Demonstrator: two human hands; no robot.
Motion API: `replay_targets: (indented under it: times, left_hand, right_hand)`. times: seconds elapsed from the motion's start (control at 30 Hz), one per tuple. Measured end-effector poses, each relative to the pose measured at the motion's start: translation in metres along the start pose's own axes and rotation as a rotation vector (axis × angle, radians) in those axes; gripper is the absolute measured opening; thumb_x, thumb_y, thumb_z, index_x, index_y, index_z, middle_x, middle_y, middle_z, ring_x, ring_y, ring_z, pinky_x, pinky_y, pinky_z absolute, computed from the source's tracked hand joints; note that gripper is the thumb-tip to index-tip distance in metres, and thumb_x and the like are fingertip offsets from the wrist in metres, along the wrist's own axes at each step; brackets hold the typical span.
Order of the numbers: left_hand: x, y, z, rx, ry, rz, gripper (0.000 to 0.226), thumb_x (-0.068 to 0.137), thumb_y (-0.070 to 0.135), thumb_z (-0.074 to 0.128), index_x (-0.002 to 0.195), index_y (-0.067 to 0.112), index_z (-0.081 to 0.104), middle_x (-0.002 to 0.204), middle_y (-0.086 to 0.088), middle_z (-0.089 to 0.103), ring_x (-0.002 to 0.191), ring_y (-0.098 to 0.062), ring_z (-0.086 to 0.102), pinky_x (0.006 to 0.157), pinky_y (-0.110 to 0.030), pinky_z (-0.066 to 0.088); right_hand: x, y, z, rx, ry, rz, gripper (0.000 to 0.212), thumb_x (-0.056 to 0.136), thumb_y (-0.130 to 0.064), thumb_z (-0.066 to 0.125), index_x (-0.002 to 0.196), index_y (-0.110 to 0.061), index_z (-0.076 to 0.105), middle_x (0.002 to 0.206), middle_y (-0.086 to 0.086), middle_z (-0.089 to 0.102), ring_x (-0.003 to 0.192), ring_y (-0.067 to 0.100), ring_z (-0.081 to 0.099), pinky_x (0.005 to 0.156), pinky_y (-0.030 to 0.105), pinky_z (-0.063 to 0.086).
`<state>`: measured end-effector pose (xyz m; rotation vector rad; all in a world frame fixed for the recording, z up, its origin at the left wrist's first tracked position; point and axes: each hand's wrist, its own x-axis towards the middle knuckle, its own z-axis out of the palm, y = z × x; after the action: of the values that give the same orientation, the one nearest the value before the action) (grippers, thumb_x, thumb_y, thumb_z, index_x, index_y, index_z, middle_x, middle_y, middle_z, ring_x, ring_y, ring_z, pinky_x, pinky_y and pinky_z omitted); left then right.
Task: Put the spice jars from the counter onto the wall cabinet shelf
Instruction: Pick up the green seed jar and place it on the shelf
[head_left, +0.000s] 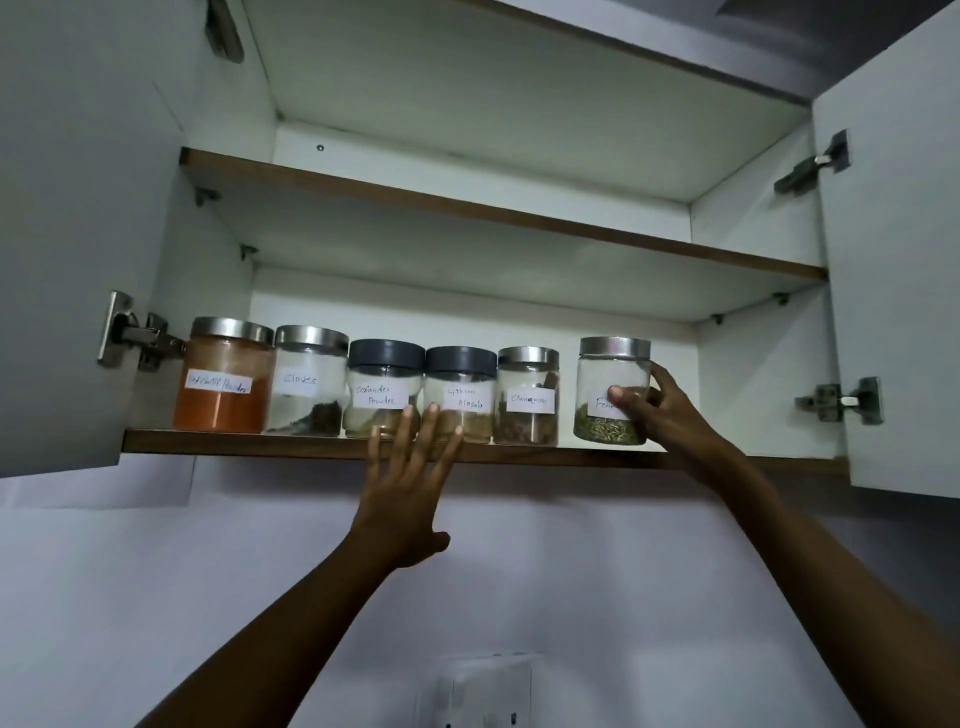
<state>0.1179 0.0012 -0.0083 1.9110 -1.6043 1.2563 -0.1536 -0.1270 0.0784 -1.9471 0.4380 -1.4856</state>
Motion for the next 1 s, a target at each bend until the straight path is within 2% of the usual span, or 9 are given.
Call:
replay_targets:
  times: [0.1,0.3,0.53,0.63,0.7,0.77,0.87,0.93,1.0]
  left_hand:
    - [0.0,-0.002,0.0,0.01,0.001,-0.002,0.124,0.065,0.06,0.068,0.138,0.026,-0.026,0.148,-0.011,-0.033,0.131,-0.038,-0.036,0.101,-0.054,-0.027]
    - [0.002,-0.004,0.008,0.057,-0.008,-0.002,0.122,0.07,0.065,0.059,0.132,0.026,-0.038,0.14,-0.011,-0.047,0.126,-0.038,-0.045,0.099,-0.055,-0.031]
    - [0.004,-0.005,0.013,0.053,0.003,-0.006,0.124,0.068,0.068,0.057,0.13,0.027,-0.042,0.137,-0.01,-0.05,0.123,-0.036,-0.049,0.097,-0.056,-0.032]
    - [0.004,-0.005,0.015,0.021,0.009,-0.005,0.124,0.066,0.067,0.059,0.132,0.029,-0.039,0.139,-0.009,-0.049,0.123,-0.035,-0.05,0.098,-0.055,-0.032]
    - [0.003,-0.004,0.012,0.014,0.029,0.014,0.125,0.062,0.065,0.065,0.139,0.028,-0.026,0.145,-0.01,-0.037,0.128,-0.037,-0.041,0.101,-0.055,-0.027]
    - [0.003,-0.004,0.011,-0.006,0.042,0.018,0.125,0.058,0.062,0.07,0.142,0.027,-0.015,0.149,-0.011,-0.026,0.131,-0.038,-0.033,0.102,-0.056,-0.023]
    - [0.004,-0.004,0.013,0.019,0.008,-0.002,0.126,0.064,0.067,0.062,0.135,0.028,-0.035,0.141,-0.009,-0.045,0.124,-0.034,-0.048,0.098,-0.053,-0.033]
    - [0.005,-0.004,0.013,0.039,0.005,-0.009,0.124,0.068,0.069,0.057,0.13,0.027,-0.041,0.136,-0.009,-0.05,0.12,-0.034,-0.052,0.096,-0.053,-0.034]
    - [0.004,-0.003,0.01,0.012,-0.019,-0.005,0.121,0.071,0.069,0.056,0.13,0.025,-0.039,0.138,-0.01,-0.048,0.121,-0.034,-0.05,0.1,-0.055,-0.03]
  right_hand:
    - [0.008,0.017,-0.004,-0.038,-0.004,0.048,0.057,0.082,-0.037,0.065,0.132,-0.027,0.04,0.119,0.014,0.061,0.105,0.025,0.063,0.084,0.04,0.054]
    - [0.017,0.034,-0.009,-0.03,0.028,0.166,0.06,0.087,-0.042,0.058,0.139,-0.026,0.033,0.126,0.004,0.057,0.106,0.02,0.059,0.096,0.041,0.044]
    - [0.023,0.026,0.009,-0.045,-0.033,0.183,0.046,0.092,-0.036,0.053,0.135,-0.025,0.04,0.109,-0.003,0.064,0.09,0.01,0.062,0.069,0.026,0.048]
    - [0.023,0.026,0.015,-0.055,-0.048,0.151,0.036,0.094,-0.033,0.05,0.129,-0.026,0.044,0.11,-0.005,0.065,0.087,0.005,0.063,0.067,0.021,0.048]
    - [0.023,0.027,0.017,-0.072,-0.054,0.138,0.035,0.095,-0.033,0.048,0.128,-0.026,0.043,0.119,-0.002,0.063,0.09,0.003,0.062,0.07,0.02,0.047]
    - [0.021,0.028,0.017,-0.112,-0.051,0.126,0.049,0.095,-0.037,0.046,0.139,-0.02,0.032,0.135,0.003,0.053,0.1,0.005,0.059,0.078,0.021,0.046]
    - [0.013,0.032,0.021,-0.229,0.017,0.152,0.082,0.093,-0.05,0.043,0.149,-0.014,-0.006,0.156,0.004,0.02,0.138,0.02,0.032,0.108,0.035,0.031]
    - [0.001,0.035,0.026,-0.328,0.108,0.102,0.085,0.093,-0.049,0.043,0.149,-0.012,-0.01,0.159,0.005,0.004,0.146,0.021,0.012,0.118,0.038,0.016]
    - [-0.019,0.037,0.032,-0.448,0.16,0.045,0.084,0.094,-0.045,0.044,0.149,-0.009,-0.008,0.159,0.006,-0.003,0.147,0.019,0.001,0.118,0.034,0.005]
